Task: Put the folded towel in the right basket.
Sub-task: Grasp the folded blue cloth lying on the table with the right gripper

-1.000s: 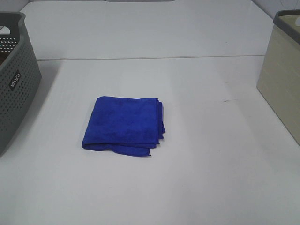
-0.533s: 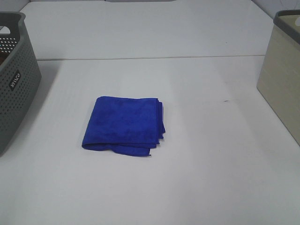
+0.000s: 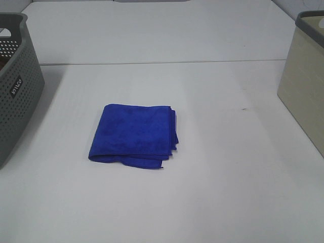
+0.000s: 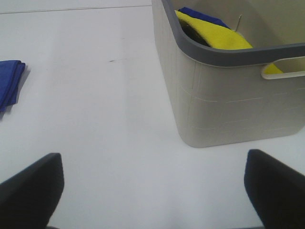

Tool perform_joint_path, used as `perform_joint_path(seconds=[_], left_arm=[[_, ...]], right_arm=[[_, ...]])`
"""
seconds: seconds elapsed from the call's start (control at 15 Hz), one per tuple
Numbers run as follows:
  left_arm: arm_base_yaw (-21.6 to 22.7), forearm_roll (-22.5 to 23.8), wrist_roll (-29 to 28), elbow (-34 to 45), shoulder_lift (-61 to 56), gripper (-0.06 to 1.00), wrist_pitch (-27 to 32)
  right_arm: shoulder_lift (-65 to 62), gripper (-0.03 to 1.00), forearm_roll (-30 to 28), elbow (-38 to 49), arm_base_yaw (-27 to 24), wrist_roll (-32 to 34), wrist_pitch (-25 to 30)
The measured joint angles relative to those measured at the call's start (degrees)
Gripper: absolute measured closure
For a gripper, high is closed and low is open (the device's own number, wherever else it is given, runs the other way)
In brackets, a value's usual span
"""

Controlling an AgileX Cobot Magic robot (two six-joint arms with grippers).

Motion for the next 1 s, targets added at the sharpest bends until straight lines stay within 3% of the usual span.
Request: perform_joint_path(seconds=[1.0], left_arm=[[0.0, 0.0, 0.0, 0.0, 0.0, -0.03, 0.0]], right_arm=[[0.0, -0.01, 0.1, 0.0, 0.0, 0.0, 0.0]])
